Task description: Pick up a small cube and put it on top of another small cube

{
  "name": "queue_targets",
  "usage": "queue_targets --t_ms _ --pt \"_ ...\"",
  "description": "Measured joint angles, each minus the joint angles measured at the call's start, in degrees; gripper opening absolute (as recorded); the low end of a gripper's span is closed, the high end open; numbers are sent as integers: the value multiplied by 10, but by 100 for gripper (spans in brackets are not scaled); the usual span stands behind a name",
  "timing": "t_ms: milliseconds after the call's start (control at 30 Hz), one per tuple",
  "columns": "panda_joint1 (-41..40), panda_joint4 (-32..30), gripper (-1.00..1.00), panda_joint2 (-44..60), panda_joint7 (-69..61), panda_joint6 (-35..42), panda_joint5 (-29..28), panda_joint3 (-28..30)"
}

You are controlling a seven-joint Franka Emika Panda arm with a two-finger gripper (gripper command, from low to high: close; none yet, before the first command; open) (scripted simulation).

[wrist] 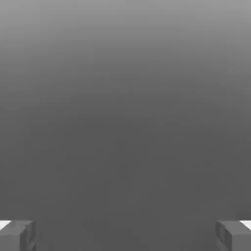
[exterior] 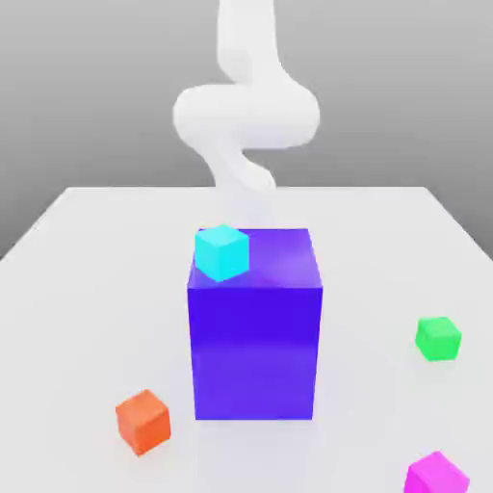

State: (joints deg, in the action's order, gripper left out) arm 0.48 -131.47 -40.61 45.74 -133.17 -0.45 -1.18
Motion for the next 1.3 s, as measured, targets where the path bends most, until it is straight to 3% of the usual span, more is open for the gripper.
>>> queue_targets --t_ms 633,1000,1133,1167,1300 --pt "54 24 0 398 10 -105 -58 -85" --pt "104 38 0 627 15 -168 -90 -105" --pt "124 55 0 710 31 -224 -113 -85" --pt "128 58 -100 723 34 -234 -117 -80" --pt "128 58 -100 723 34 -234 -117 -80"
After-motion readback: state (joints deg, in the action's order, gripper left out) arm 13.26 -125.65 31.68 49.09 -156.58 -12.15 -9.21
